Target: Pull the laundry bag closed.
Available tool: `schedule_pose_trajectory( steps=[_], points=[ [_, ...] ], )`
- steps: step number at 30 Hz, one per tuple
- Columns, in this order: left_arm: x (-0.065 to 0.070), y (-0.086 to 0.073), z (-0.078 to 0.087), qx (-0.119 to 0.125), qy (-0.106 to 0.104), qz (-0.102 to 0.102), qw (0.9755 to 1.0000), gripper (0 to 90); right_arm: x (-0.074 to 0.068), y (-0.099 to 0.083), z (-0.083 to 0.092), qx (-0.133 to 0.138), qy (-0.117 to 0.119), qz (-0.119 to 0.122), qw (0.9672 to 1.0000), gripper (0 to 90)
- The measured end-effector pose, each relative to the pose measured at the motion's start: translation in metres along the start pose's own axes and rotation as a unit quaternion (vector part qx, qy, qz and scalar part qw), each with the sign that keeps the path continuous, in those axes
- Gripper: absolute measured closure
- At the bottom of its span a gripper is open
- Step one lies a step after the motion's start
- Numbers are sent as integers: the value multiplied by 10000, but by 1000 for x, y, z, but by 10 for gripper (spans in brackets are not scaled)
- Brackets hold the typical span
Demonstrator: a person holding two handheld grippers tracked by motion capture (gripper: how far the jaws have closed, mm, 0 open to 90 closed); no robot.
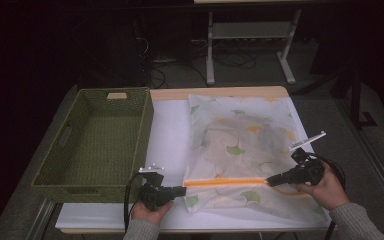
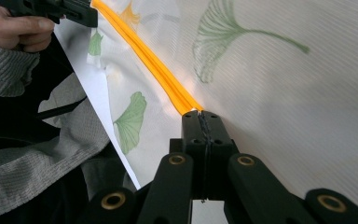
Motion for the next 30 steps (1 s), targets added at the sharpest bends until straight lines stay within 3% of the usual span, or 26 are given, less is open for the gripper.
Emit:
schedule_pose_trajectory(
  steps=[30],
  points=[
    [-2, 0, -1, -52, 59, -24, 10000, 856, 24, -28, 22, 121, -233, -308, 9992, 896]
  ],
)
Point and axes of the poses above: each handheld gripper's, and its own axes: z roughly backward along the jaws, y roughly out of its top, x roughly to its right, the point moved 9 cm from there along -z, roughly forward along the jaws, and after that the axes turned 7 degrees about -x, right-handed, at the moved point
